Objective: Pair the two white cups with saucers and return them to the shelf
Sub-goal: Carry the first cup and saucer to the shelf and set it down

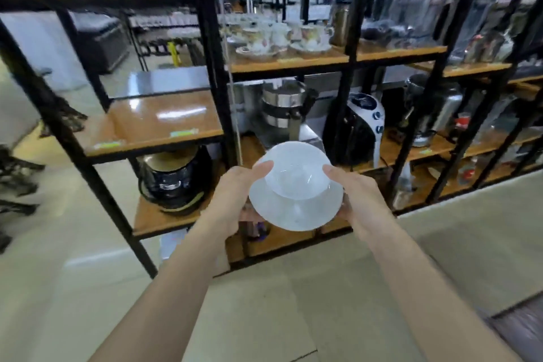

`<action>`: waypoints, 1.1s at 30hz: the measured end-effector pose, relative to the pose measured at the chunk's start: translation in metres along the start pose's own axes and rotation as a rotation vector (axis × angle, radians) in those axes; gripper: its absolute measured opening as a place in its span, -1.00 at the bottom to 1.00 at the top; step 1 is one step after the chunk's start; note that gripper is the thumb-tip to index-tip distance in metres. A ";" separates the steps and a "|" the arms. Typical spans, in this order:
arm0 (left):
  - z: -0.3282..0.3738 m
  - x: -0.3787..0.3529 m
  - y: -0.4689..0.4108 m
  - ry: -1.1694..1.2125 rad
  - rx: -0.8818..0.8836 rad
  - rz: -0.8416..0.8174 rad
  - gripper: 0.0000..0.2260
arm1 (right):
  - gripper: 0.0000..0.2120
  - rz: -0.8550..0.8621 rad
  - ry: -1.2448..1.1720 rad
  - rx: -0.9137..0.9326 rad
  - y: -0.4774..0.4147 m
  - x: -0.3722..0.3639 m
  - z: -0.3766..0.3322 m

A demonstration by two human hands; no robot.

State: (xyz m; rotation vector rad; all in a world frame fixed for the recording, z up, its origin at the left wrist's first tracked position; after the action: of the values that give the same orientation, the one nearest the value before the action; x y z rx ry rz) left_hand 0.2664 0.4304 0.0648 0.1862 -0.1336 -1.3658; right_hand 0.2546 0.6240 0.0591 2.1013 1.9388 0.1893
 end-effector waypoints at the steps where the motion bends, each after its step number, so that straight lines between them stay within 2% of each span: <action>1: 0.004 0.020 -0.003 -0.005 0.001 0.038 -0.65 | -0.76 -0.032 0.014 -0.009 -0.007 -0.023 0.000; 4: 0.013 0.078 -0.016 0.020 -0.002 0.137 -0.73 | -0.60 -0.118 0.040 -0.024 -0.028 -0.088 0.002; 6: 0.017 0.111 -0.026 0.037 -0.003 0.195 -0.59 | -0.55 -0.171 0.081 -0.020 -0.043 -0.128 0.002; 8: 0.019 0.138 -0.037 0.058 -0.009 0.232 -0.55 | -0.61 -0.203 0.118 -0.032 -0.059 -0.164 0.001; 11: 0.022 0.172 -0.062 0.106 -0.019 0.304 -0.68 | -0.75 -0.278 0.144 -0.034 -0.088 -0.212 0.001; 14: 0.031 0.199 -0.099 0.102 -0.031 0.345 -0.89 | -0.73 -0.359 0.124 -0.015 -0.123 -0.257 0.000; 19: 0.047 0.245 -0.182 0.098 -0.020 0.419 -0.92 | -0.68 -0.450 0.115 -0.027 -0.200 -0.330 -0.007; 23: 0.060 0.278 -0.246 0.127 -0.018 0.486 -0.86 | -0.77 -0.471 0.139 -0.021 -0.256 -0.387 -0.022; 28: 0.066 0.331 -0.313 0.159 -0.014 0.619 -0.64 | -0.79 -0.485 0.190 -0.034 -0.304 -0.456 -0.033; 33: 0.064 0.374 -0.380 0.184 0.009 0.689 -0.67 | -0.66 -0.440 0.227 -0.085 -0.351 -0.514 -0.029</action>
State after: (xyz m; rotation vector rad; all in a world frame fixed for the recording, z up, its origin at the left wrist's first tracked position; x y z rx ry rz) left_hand -0.0365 -0.0123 0.0428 0.2443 -0.0413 -0.6584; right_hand -0.1371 0.1401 0.0318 1.6071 2.4197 0.4233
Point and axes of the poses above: each hand's wrist, its own y-axis away from the middle knuckle, its own x-axis out of the back of the hand, z = x × y, the point moved 4 cm from there along -y, towards the middle knuckle, and after that the axes turned 4 degrees about -x, right-handed, at the moved point
